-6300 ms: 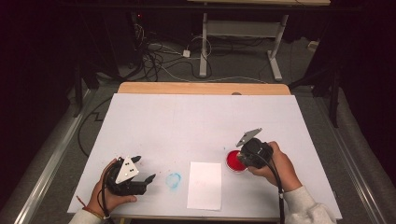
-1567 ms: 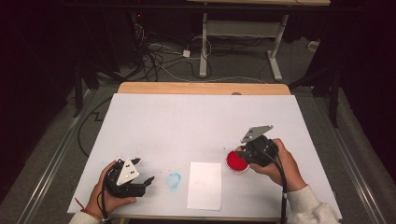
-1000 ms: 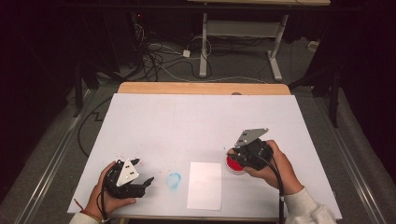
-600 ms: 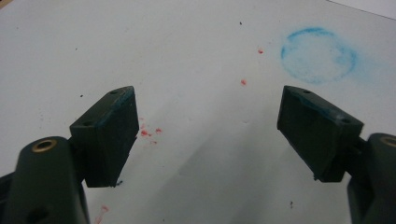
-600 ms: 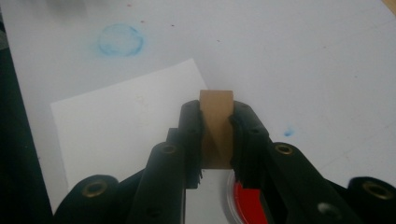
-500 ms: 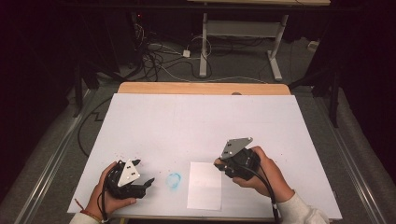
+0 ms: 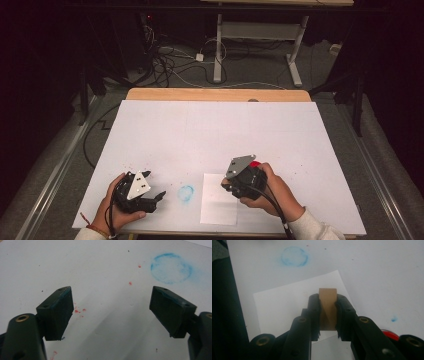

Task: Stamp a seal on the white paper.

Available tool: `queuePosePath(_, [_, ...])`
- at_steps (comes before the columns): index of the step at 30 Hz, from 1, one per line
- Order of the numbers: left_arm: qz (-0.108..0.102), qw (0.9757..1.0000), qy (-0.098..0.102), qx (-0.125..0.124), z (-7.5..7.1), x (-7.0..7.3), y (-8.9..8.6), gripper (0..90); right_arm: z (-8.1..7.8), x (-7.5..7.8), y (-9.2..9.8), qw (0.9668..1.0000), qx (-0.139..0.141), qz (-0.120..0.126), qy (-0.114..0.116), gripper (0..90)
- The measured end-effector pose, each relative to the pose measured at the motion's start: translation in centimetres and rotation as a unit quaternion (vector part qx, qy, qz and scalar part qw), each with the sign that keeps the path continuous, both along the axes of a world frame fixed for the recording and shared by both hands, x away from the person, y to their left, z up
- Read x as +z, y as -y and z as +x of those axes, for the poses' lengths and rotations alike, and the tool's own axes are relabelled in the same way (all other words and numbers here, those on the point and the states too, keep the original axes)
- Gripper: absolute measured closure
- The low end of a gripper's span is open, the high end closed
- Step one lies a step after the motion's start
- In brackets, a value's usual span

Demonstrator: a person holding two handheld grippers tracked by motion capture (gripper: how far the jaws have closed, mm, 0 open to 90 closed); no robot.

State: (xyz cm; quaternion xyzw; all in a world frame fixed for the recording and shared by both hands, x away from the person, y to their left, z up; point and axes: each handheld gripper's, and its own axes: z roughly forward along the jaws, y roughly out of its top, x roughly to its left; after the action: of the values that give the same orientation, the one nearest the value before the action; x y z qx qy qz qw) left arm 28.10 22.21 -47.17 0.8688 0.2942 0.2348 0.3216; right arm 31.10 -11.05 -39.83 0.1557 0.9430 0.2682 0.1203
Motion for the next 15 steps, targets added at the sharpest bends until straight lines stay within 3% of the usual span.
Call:
queuePosePath(9, [0.007,1.0000,0.002,-0.002,0.1,0.0,0.0,18.7,-0.3,-1.9,-1.4,0.9991,0.023,-0.033,-0.016,76.4])
queuePosePath(15, [0.008,0.9999,-0.008,0.002,0.1,-0.1,0.1,18.7,-0.4,-3.1,-2.3,0.9977,0.030,-0.058,-0.020,76.4])
